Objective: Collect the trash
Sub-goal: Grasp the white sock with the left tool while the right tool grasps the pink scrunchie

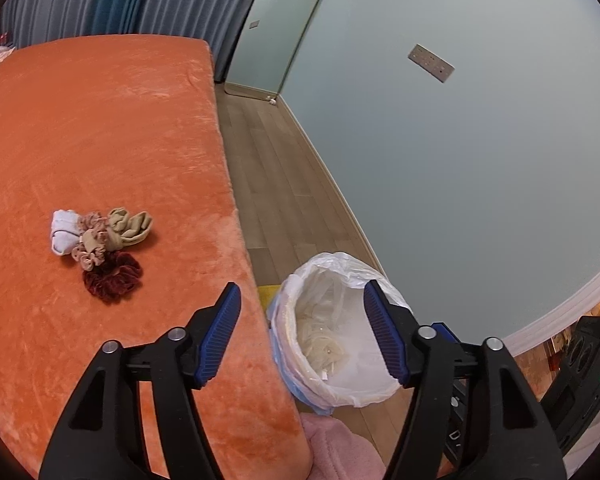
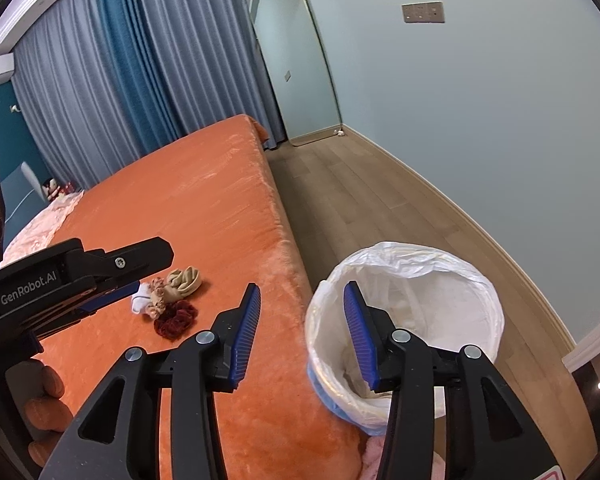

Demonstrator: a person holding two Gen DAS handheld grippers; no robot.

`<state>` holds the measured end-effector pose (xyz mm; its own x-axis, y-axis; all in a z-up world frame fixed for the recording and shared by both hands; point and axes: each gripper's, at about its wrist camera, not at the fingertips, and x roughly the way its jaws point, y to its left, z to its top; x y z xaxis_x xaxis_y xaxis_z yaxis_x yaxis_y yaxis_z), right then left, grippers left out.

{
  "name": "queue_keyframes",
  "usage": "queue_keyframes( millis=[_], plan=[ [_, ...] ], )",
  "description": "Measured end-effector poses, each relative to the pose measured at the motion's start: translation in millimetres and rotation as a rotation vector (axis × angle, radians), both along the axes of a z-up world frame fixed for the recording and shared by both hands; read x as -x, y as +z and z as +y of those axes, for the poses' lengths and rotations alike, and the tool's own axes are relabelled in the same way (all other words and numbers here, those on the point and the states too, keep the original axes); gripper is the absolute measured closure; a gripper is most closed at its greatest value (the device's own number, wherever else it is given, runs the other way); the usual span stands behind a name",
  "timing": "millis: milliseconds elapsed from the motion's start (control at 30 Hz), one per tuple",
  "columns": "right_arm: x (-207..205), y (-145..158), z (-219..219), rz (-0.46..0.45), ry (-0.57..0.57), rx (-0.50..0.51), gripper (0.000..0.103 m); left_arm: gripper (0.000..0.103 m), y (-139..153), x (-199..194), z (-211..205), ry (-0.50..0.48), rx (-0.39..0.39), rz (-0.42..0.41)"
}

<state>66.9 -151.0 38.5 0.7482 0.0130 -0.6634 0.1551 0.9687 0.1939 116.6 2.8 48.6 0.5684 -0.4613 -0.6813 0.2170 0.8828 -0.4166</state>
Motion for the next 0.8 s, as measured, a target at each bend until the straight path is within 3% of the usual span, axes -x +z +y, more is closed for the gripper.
queue_keyframes(
  millis=[367,800],
  plan=[
    [-24,-19,53,0.054,0.091,0.008,0.060,0.041,-26,-15,68,0.108,-0.012,0.045],
    [-77,-61,134,0.133,0.231,0.023,0.060,0.041,-87,-63,178,0.308,-0.004,0.170]
  ],
)
